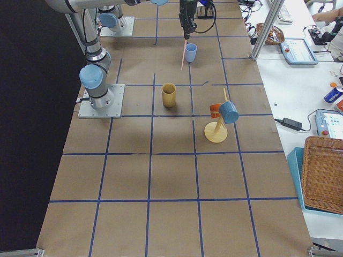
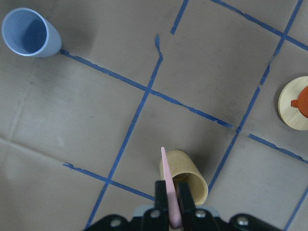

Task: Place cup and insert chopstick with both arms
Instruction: 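Carry the chopstick over the blue cup with the right gripper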

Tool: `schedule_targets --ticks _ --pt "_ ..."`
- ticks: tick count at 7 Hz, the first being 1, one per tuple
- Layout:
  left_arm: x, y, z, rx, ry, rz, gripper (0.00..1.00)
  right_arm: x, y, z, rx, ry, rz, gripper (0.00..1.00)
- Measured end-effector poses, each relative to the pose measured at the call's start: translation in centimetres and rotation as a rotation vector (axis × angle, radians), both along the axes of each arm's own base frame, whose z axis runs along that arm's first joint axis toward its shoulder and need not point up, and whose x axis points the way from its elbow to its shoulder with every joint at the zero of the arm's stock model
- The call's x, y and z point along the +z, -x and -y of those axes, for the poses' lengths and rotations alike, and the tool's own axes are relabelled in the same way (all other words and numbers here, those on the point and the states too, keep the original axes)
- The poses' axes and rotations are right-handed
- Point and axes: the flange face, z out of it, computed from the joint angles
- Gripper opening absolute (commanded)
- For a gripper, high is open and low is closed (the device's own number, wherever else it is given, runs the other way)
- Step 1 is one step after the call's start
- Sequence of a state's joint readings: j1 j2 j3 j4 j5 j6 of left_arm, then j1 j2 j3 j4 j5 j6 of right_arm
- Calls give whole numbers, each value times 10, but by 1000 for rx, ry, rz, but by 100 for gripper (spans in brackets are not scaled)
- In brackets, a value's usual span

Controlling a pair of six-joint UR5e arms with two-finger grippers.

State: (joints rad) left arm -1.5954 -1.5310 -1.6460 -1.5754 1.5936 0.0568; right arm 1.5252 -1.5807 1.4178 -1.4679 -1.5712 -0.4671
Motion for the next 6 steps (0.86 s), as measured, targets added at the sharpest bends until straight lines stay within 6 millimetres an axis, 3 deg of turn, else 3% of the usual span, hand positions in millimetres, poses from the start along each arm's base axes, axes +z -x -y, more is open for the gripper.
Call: schedule_targets --ticks 3,6 --pt "1 0 0 0 1 0 100 19 -48 9 -65 119 174 4" --pt "1 0 0 0 3 1 100 -19 -145 32 -72 162 227 4"
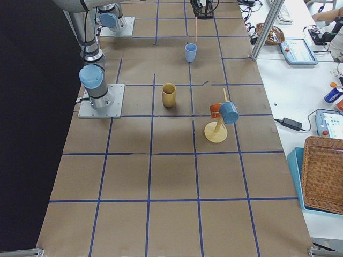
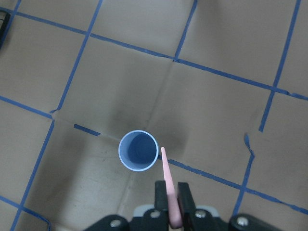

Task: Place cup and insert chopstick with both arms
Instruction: 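Carry the chopstick over the blue cup with the right gripper, then lower the chopstick into the blue cup and open the right gripper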

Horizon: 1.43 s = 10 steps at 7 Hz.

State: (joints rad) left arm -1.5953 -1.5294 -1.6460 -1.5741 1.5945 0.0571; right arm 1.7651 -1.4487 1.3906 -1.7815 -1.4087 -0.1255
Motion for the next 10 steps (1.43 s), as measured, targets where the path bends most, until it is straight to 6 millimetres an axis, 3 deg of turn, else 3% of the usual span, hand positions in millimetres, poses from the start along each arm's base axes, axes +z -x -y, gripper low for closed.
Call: schedule_targets --ticks 1,4,10 --pt "0 0 0 -1 0 0 100 -17 -18 7 6 -3 -7 4" --pt "0 0 0 -1 2 0 100 -47 -32 16 -5 -51 -19 4" --pt "0 0 0 -1 2 1 100 -96 -53 -3 25 -137 -43 6"
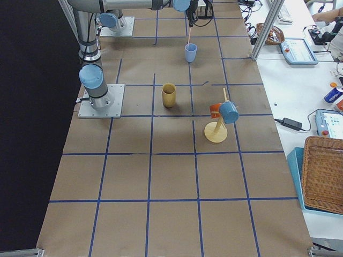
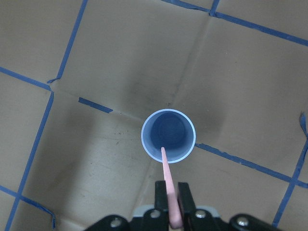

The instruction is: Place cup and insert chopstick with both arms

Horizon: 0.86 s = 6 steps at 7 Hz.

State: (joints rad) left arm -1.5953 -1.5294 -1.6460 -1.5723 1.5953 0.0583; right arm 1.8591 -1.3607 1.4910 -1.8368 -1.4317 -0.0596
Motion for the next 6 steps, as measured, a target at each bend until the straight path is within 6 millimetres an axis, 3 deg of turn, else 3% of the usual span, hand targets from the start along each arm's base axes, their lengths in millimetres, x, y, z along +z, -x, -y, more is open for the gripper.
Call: schedule_targets --ticks 1,2,3,6 --pt "0 0 0 0 0 0 100 -7 -1 1 1 -7 -1 22" --pt "0 0 0 0 0 0 100 -14 -2 4 -5 -8 1 69" --pt "0 0 0 0 0 0 100 -19 -4 7 -17 -3 5 99" --pt "-1 0 0 0 -1 0 100 -13 -7 14 -37 35 16 100"
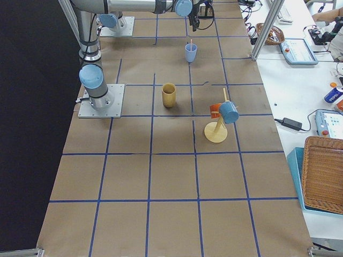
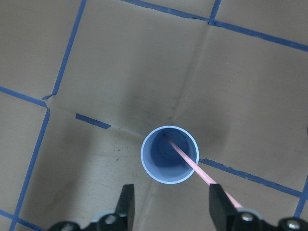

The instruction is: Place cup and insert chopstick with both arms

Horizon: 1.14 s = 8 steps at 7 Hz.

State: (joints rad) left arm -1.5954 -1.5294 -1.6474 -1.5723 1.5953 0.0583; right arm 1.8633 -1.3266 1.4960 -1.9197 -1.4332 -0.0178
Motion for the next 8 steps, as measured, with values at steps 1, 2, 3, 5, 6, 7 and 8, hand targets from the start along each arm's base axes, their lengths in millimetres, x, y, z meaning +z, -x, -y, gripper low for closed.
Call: schedule_targets --ticks 1,2,3,5,6,7,8 --pt "0 0 0 0 0 0 100 11 1 3 1 16 0 100" --pt "0 0 0 0 0 0 100 27 10 3 -9 20 -16 100" --pt "0 0 0 0 0 0 100 44 35 3 -43 15 -45 100" --pt "0 0 0 0 0 0 100 63 104 -3 -135 -61 -106 99" --pt "0 0 0 -1 0 0 100 66 128 -15 -171 -102 -141 99" --pt "0 0 0 -1 -1 0 100 67 149 -32 -205 -140 -166 100" --pt "-1 0 0 -1 -1 0 100 65 161 -49 -227 -168 -174 100"
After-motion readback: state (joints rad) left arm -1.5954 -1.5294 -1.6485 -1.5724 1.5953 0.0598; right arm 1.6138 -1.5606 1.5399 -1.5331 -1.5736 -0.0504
